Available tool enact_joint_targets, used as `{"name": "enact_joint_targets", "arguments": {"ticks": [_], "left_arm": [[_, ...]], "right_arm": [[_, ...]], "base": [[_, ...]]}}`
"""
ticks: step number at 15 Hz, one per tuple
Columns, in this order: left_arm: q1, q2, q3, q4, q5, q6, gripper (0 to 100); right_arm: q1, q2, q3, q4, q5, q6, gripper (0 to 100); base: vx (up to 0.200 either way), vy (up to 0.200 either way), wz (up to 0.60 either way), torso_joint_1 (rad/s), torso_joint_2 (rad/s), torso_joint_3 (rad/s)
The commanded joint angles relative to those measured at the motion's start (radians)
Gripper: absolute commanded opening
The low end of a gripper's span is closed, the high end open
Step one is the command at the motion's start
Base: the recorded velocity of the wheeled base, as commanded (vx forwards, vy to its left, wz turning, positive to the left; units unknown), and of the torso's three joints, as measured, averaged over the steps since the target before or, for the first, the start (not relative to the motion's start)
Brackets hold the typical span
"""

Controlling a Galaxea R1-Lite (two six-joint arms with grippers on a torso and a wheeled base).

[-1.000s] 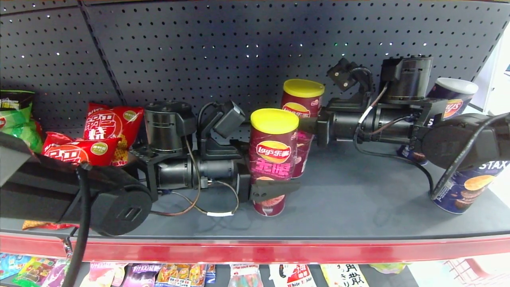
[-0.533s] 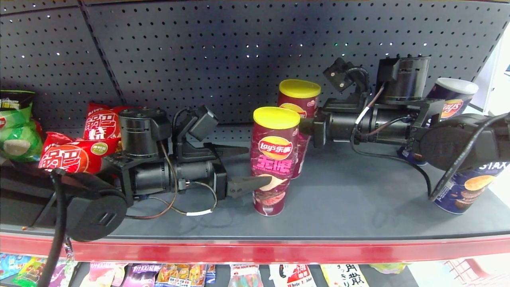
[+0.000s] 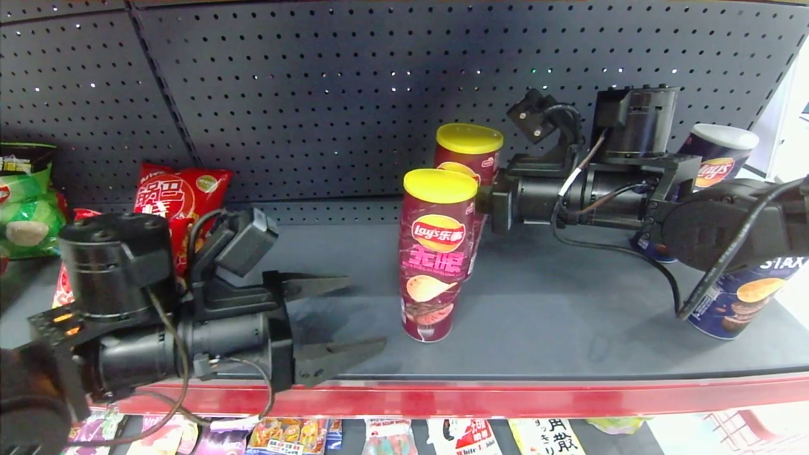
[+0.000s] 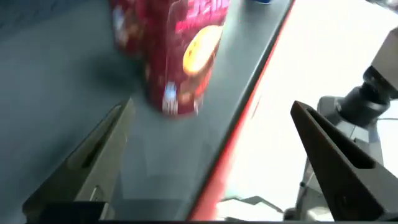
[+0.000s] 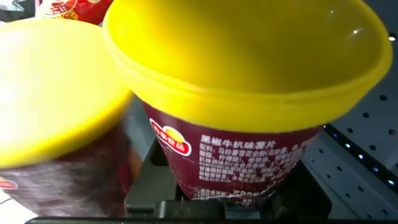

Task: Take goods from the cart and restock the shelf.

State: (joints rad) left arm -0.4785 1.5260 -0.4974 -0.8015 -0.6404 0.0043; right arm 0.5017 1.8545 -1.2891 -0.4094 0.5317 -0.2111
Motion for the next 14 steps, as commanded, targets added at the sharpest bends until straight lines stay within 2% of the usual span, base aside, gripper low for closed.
{"name": "enact_joint_targets", "arguments": {"ticks": [1,2,3,4,5,6,7,8,10,11,12,14], "left_arm": [[0.023,-0.259,0.169,0.002,0.111,-0.066,100],[0.106,-0.363,0.201,0.028,0.197,-0.086,100],[0.113,-0.369,0.201,0.031,0.202,-0.087,100],[0.307,-0.523,0.204,0.133,0.277,-0.07,100],[0.373,-0.612,0.206,0.194,0.347,-0.041,100],[0.448,-0.722,0.214,0.281,0.43,0.013,100],[0.508,-0.817,0.229,0.337,0.482,0.042,100],[0.546,-0.928,0.25,0.4,0.53,0.045,100],[0.571,-1.185,0.266,0.596,0.642,0.045,100],[0.594,-1.3,0.27,0.706,0.665,0.037,100],[0.61,-1.426,0.283,0.867,0.656,0.031,100],[0.612,-1.429,0.298,0.9,0.667,0.04,100]], "right_arm": [[0.001,0.002,0.001,0.0,0.001,-0.001,0],[0.0,0.0,0.002,0.0,0.001,-0.001,0],[0.001,0.0,0.002,0.0,0.001,-0.001,0],[0.0,0.002,0.002,0.0,-0.001,-0.001,0],[0.0,0.003,0.001,0.0,-0.004,-0.001,0],[0.0,0.005,0.001,0.0,-0.013,-0.001,0],[0.0,0.008,0.001,0.0,-0.013,-0.001,0],[0.0,0.011,-0.001,-0.003,-0.015,-0.001,0],[-0.006,0.025,-0.03,-0.002,-0.015,-0.001,0],[-0.008,0.031,-0.044,0.0,-0.015,-0.001,0],[-0.012,0.032,-0.055,0.0,-0.015,-0.001,0],[-0.022,0.031,-0.062,0.001,-0.015,0.001,0]], "base": [[0.0,0.0,0.0,0.0,0.0,0.0],[0.0,0.0,0.0,0.0,0.0,0.0],[0.0,0.0,0.0,0.0,0.0,0.0],[0.0,0.0,0.0,0.0,0.0,0.0],[0.0,0.0,0.0,0.0,0.0,0.0],[0.0,0.0,0.0,0.0,0.0,0.0],[0.0,0.0,0.0,0.0,0.0,0.0],[0.0,0.0,0.0,0.0,0.0,0.0],[0.0,0.0,0.0,0.0,0.0,0.0],[0.0,0.0,0.0,0.0,0.0,0.0],[0.0,0.0,0.0,0.0,0.0,0.0],[0.0,0.0,0.0,0.0,0.0,0.0]]}}
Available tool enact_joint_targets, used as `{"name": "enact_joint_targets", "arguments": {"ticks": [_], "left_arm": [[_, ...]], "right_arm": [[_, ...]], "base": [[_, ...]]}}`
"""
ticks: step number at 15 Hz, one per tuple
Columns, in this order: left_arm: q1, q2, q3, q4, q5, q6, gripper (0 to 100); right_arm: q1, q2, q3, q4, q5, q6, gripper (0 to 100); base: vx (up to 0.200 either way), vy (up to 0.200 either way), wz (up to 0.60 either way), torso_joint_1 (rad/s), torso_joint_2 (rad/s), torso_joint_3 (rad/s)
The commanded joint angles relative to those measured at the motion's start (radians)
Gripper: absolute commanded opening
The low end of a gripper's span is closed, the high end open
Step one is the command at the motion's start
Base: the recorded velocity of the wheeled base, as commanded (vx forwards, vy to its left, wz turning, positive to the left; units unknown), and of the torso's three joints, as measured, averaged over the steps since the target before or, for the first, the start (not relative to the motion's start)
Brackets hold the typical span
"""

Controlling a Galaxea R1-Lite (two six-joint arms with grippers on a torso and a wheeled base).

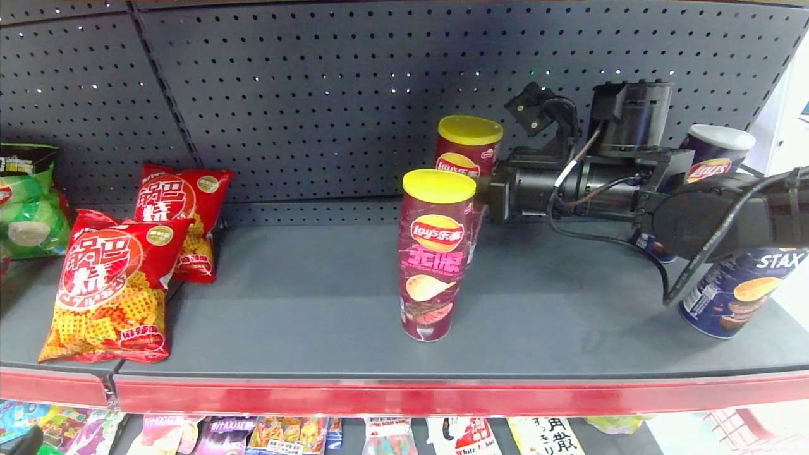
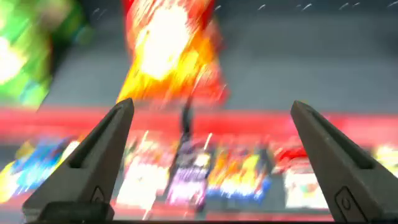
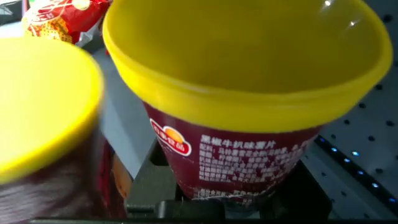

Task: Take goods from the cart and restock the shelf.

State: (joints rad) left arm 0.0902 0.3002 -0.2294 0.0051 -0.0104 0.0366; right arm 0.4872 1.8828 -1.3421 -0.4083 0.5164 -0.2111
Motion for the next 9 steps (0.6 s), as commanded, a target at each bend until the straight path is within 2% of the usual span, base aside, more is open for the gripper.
{"name": "enact_joint_targets", "arguments": {"ticks": [1,2,4,5,6,7,8,9], "left_arm": [[0.043,-0.204,0.068,0.093,0.058,0.011,100],[0.043,-0.204,0.148,0.064,0.125,0.014,100],[0.045,-0.202,0.214,-0.028,0.182,0.022,100],[0.043,-0.201,0.214,-0.025,0.188,0.011,100],[0.045,-0.202,0.217,-0.027,0.216,-0.024,100],[0.045,-0.202,0.22,-0.031,0.271,-0.043,100],[0.045,-0.202,0.22,-0.031,0.291,-0.049,100],[0.043,-0.201,0.22,-0.031,0.285,-0.047,100]], "right_arm": [[-0.009,0.004,-0.012,0.0,0.001,0.001,0],[-0.012,0.004,-0.014,0.0,0.001,-0.001,0],[-0.018,0.002,-0.014,0.0,0.001,0.001,0],[-0.019,0.001,-0.015,0.0,0.001,0.001,0],[-0.021,0.001,-0.014,-0.001,-0.001,0.001,0],[-0.022,-0.001,-0.014,-0.001,-0.001,0.001,0],[-0.024,-0.001,-0.015,-0.003,-0.001,0.001,0],[-0.024,-0.001,-0.014,-0.003,-0.001,0.001,0]], "base": [[0.0,0.0,0.0,0.0,0.0,0.0],[0.0,0.0,0.0,0.0,0.0,0.0],[0.0,0.0,0.0,0.0,0.0,0.0],[0.0,0.0,0.0,0.0,0.0,0.0],[0.0,0.0,0.0,0.0,0.0,0.0],[0.0,0.0,0.0,0.0,0.0,0.0],[0.0,0.0,0.0,0.0,0.0,0.0],[0.0,0.0,0.0,0.0,0.0,0.0]]}}
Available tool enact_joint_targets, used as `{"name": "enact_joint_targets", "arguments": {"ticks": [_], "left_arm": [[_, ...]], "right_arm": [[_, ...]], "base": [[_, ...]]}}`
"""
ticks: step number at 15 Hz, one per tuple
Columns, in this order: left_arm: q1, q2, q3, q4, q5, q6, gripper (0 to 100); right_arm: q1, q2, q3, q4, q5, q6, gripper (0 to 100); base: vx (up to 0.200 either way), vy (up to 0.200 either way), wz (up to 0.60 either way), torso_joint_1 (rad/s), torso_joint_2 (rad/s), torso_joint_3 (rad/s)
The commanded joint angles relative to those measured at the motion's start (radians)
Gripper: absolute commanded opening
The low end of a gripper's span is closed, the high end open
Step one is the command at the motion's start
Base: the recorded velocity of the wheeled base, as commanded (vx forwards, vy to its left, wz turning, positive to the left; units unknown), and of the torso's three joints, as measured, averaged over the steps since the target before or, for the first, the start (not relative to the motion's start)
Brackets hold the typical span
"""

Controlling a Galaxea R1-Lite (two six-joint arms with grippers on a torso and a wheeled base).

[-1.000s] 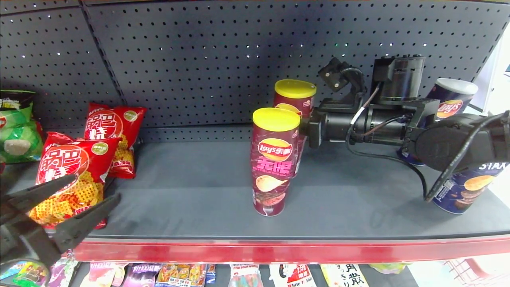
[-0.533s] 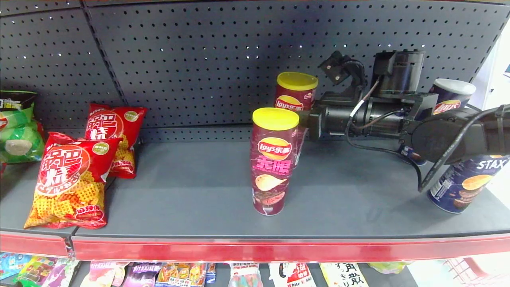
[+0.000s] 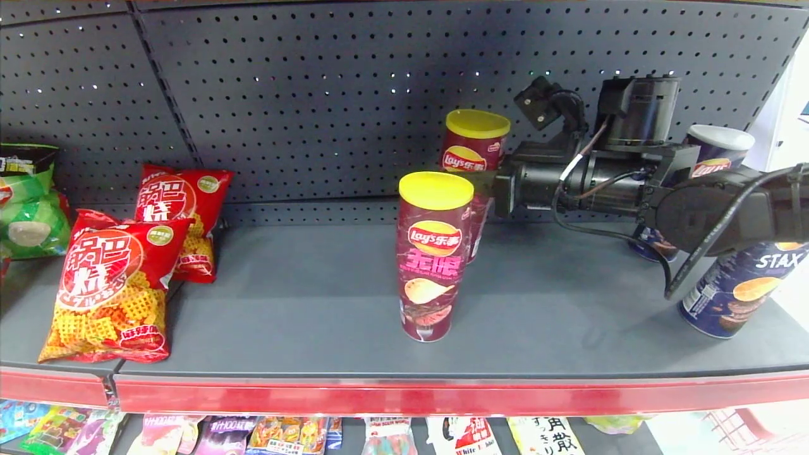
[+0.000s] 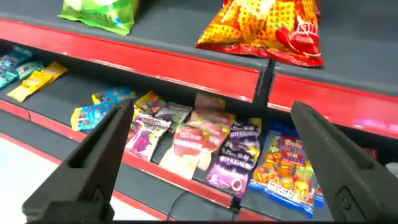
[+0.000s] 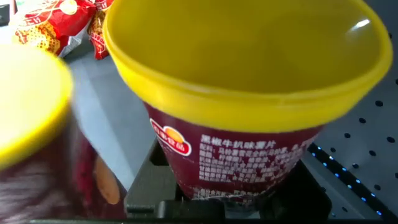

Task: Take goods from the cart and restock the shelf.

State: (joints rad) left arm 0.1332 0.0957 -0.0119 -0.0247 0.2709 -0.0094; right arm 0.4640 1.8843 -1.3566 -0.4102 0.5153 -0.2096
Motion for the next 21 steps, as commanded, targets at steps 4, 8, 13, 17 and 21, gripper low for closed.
{"name": "enact_joint_targets", "arguments": {"ticks": [4,8,13,17,21], "left_arm": [[-0.021,0.004,0.006,0.031,-0.341,0.114,100],[-0.061,0.001,0.009,0.031,-0.242,-0.024,100],[-0.061,0.001,0.007,0.032,-0.243,-0.018,100],[-0.136,-0.027,0.007,0.032,-0.243,-0.018,100],[-0.138,-0.094,0.009,0.031,-0.242,-0.018,100]], "right_arm": [[-0.002,-0.004,-0.004,-0.001,0.0,-0.001,0],[-0.01,-0.007,-0.019,0.001,-0.001,0.007,0],[-0.03,-0.008,-0.009,0.001,-0.009,0.009,0],[-0.027,-0.004,-0.003,-0.001,-0.011,0.009,0],[-0.028,0.003,0.007,-0.004,-0.008,0.009,0]], "base": [[0.0,0.0,0.0,0.0,0.0,0.0],[0.0,0.0,0.0,0.0,0.0,0.0],[0.0,0.0,0.0,0.0,0.0,0.0],[0.0,0.0,0.0,0.0,0.0,0.0],[0.0,0.0,0.0,0.0,0.0,0.0]]}}
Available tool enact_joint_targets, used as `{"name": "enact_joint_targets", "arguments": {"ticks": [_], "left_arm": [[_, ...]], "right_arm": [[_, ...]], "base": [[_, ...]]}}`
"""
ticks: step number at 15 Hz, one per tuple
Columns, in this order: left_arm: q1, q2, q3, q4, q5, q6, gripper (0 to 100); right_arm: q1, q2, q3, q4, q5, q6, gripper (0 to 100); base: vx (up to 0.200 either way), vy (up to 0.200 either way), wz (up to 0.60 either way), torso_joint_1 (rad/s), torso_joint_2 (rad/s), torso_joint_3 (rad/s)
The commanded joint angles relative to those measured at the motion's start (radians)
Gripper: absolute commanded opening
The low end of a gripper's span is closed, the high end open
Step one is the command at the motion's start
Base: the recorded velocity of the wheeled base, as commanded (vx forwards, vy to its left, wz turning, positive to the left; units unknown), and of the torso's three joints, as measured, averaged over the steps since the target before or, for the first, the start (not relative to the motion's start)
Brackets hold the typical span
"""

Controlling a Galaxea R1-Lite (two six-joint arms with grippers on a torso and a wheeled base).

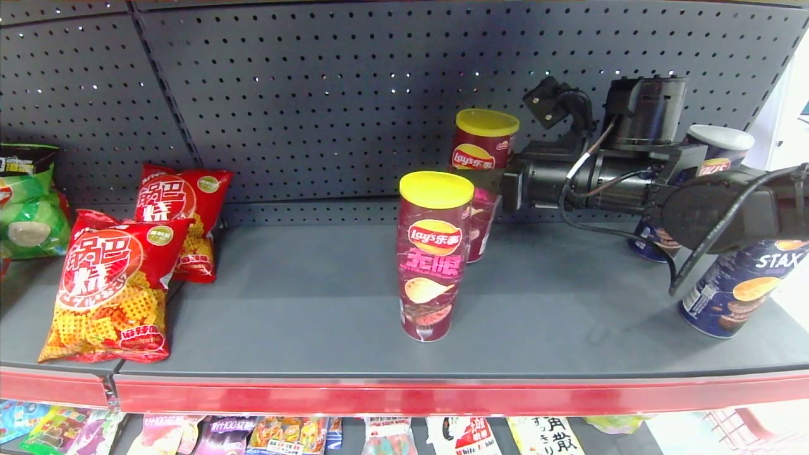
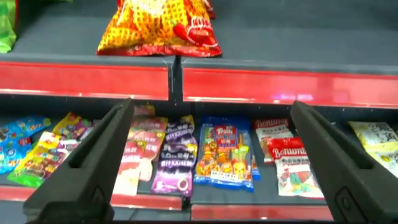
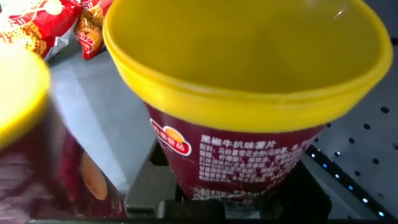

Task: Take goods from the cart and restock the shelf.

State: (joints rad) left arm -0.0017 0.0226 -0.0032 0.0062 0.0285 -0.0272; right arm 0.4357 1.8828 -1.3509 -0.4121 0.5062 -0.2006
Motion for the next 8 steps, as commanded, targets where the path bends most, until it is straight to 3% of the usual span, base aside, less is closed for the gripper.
{"name": "enact_joint_targets", "arguments": {"ticks": [1,8], "left_arm": [[-0.003,-0.021,0.0,0.0,0.001,0.0,100],[-0.003,-0.021,0.0,0.0,0.001,0.0,100]], "right_arm": [[0.0,0.007,0.001,-0.002,0.003,0.0,0],[-0.009,0.122,-0.126,-0.001,0.045,0.0,0]], "base": [[0.0,0.0,0.0,0.0,0.0,0.0],[0.0,0.0,0.0,0.0,0.0,0.0]]}}
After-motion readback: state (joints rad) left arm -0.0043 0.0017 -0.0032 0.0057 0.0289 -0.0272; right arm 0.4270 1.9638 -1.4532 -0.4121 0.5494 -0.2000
